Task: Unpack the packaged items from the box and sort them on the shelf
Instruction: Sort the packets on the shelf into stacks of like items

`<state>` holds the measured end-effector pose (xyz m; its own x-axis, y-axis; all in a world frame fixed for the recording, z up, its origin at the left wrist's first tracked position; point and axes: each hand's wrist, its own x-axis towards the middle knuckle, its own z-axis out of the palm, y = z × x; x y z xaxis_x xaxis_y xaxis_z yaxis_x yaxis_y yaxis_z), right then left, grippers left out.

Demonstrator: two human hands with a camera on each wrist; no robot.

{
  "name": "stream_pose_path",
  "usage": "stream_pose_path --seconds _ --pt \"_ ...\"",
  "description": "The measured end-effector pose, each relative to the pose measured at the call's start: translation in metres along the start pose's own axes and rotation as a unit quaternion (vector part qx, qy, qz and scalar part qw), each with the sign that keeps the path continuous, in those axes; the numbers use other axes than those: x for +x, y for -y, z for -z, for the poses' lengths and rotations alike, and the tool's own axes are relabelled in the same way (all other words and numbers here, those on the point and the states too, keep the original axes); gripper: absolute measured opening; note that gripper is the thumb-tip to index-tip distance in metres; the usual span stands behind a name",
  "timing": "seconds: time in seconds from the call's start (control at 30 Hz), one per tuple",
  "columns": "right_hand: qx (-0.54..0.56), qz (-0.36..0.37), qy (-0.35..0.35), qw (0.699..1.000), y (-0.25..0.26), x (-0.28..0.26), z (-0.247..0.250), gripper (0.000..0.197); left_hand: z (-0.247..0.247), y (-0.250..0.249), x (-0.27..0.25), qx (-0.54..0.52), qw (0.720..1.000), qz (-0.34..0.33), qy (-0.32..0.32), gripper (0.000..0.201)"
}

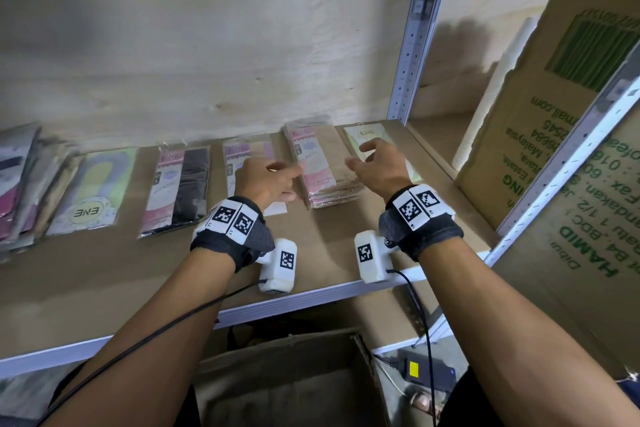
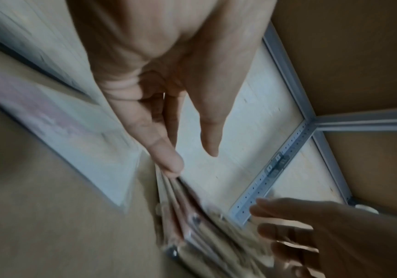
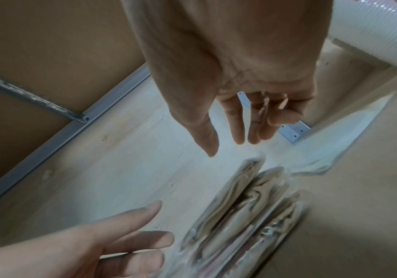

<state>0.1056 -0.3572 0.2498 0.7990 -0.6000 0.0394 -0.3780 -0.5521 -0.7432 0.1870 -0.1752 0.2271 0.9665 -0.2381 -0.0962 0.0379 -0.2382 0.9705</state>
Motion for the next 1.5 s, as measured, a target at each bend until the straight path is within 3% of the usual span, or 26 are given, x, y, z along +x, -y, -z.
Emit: stream_pose_path --seconds 0.1,0.27,0.37,0.5,0.73,0.83,0.97,1.1,1.3,1.4,1.5 --pt "0.053 0.039 -0.033 0.997 0.011 -0.009 0.0 0.025 0.028 -0.006 -0.003 -0.005 0.998 -0.016 -0.054 0.026" --pt "0.169 0.076 0.084 0.979 0.037 -0.041 -0.021 0.003 0.098 -0.009 -0.017 0.0 0.993 -0.035 -0.117 0.01" --pt "0.19 0.104 0.143 0.966 0.058 -0.064 -0.044 0.003 0.143 -0.005 -0.024 -0.005 0.987 -0.033 -0.156 0.015" --pt "0.202 0.137 0.206 0.948 0.105 -0.076 -0.084 0.006 0.213 0.004 -0.034 0.016 0.979 -0.03 -0.2 0.005" --pt "0.198 0.111 0.304 0.925 0.195 -0.076 -0.184 0.006 0.316 0.02 -0.045 -0.017 0.967 0.016 -0.255 0.008" --pt "0.158 0.114 0.316 0.929 0.224 -0.076 -0.229 0.005 0.334 0.024 -0.05 -0.05 0.968 0.017 -0.244 0.006" --pt "0.051 0.142 0.305 0.94 0.252 -0.07 -0.266 0.027 0.348 0.031 -0.05 -0.04 0.969 -0.004 -0.242 0.007" --pt "0.017 0.115 0.272 0.955 0.263 -0.06 -0.293 0.04 0.361 0.037 -0.048 -0.017 0.968 -0.01 -0.25 0.01" --pt "0.086 0.004 0.249 0.965 0.259 -0.048 -0.318 0.04 0.363 0.034 -0.046 -0.045 0.962 -0.021 -0.267 0.016" --pt "0.15 -0.042 0.276 0.948 0.252 -0.046 -0.319 0.063 0.358 0.032 -0.045 -0.075 0.959 -0.017 -0.272 0.013" --pt "0.181 -0.057 0.303 0.934 0.251 -0.048 -0.317 0.07 0.353 0.032 -0.046 -0.076 0.958 -0.015 -0.275 0.01"
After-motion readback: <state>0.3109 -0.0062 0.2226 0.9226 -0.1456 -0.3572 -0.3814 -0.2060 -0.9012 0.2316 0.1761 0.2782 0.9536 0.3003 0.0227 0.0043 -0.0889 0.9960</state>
